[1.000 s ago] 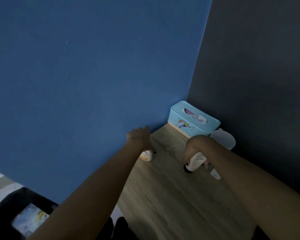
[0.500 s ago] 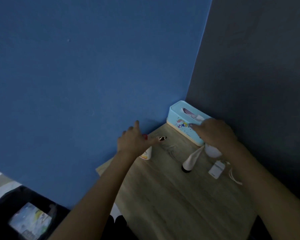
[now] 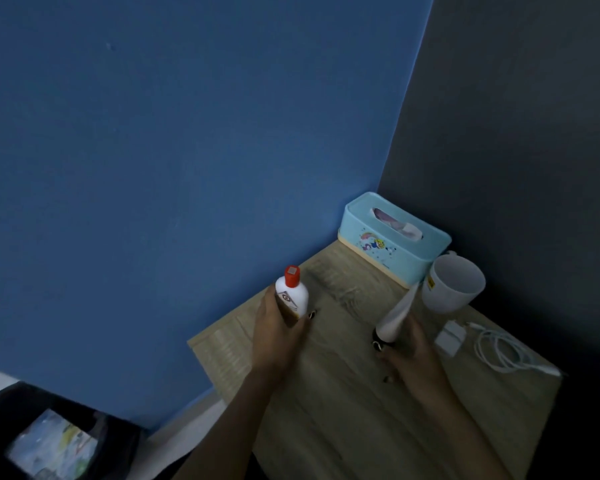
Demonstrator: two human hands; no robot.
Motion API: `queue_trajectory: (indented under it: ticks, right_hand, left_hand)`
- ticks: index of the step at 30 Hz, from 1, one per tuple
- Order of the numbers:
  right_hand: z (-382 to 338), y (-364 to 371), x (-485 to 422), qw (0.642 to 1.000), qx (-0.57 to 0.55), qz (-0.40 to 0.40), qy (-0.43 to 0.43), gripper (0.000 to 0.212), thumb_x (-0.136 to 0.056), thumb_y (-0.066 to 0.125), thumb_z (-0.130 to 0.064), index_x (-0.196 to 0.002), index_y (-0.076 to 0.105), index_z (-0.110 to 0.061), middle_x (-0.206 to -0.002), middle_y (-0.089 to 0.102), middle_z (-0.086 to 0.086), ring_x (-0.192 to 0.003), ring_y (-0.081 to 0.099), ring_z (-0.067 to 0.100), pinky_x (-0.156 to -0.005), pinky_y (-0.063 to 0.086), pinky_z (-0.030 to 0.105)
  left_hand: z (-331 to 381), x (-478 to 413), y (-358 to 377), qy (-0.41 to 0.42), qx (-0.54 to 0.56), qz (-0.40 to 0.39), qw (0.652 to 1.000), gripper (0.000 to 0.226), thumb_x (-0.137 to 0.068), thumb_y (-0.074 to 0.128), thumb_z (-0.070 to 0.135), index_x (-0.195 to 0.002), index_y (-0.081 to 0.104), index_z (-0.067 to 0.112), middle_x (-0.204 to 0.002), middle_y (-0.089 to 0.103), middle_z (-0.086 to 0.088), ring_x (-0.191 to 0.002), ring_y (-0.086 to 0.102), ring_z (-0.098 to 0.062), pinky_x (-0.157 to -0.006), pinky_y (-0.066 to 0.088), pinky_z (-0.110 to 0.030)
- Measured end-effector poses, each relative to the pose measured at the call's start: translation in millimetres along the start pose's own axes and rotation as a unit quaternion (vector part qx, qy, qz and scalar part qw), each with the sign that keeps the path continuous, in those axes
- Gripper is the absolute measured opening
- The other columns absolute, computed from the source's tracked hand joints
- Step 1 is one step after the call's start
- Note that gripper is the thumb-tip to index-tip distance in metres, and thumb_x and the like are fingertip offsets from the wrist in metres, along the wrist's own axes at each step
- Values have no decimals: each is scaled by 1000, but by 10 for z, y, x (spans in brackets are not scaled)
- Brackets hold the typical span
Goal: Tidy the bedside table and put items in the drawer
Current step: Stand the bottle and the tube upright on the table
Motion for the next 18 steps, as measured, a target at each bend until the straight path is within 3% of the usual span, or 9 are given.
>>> queue_trajectory:
  ticks: [2,5,7,11,15,18]
  right_hand:
    - [16,-14,-85,1000,0,-9,6,51,-86,63,0,-123,47,-30,-117,61,-4,-84,67,15,-47,53,30]
    - [78,8,-85,1000,16,17,6,40,-84,67,-4,-111,53,-29,-98,68,3,-67,67,18,-46,52,32]
    - [115,49,-50,998,25,47,14,34,-82,71,-9,-111,56,-16,-85,69,9,-60,64,19,-46,51,30]
    - [4,188,-165,992,55,111,-1,32,-80,74,-15,-107,57,-14,-90,69,4,-67,66,16,-49,47,19]
    - [-109,316,-559,979,49,196,-38,26,-74,77,-14,-95,62,-10,-86,72,9,-67,69,20,-58,57,38]
    - [-173,390,-856,973,60,214,-58,24,-72,74,-11,-94,63,-9,-90,71,7,-83,68,22,-68,55,36]
  left_hand:
    - [-58,-25,24,0,-4,4,1000,68,-73,73,45,-130,43,23,-123,58,5,-110,55,-12,-94,51,-37]
    - [-101,-18,38,4,-5,9,1000,71,-74,72,45,-134,41,24,-127,57,6,-113,54,-10,-96,49,-33]
    - [-97,1,35,7,-4,17,1000,71,-75,73,44,-135,41,23,-127,57,6,-112,53,-9,-96,47,-30]
    - [-29,-52,102,20,3,12,1000,66,-76,74,41,-132,45,21,-125,57,6,-107,53,-5,-89,43,-20]
    - [176,-280,380,69,-29,-40,996,62,-76,74,34,-130,48,17,-127,51,-1,-107,50,-11,-87,36,-17]
    - [310,-517,629,81,-19,-65,994,62,-75,74,31,-129,48,16,-122,53,-3,-108,52,-16,-85,36,-18]
Point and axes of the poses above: each hand's wrist, its own x-axis away from the middle knuckle, its own y-axis out of the palm, z = x × y, the point moved 3 cm from there along -x, towards the middle knuckle
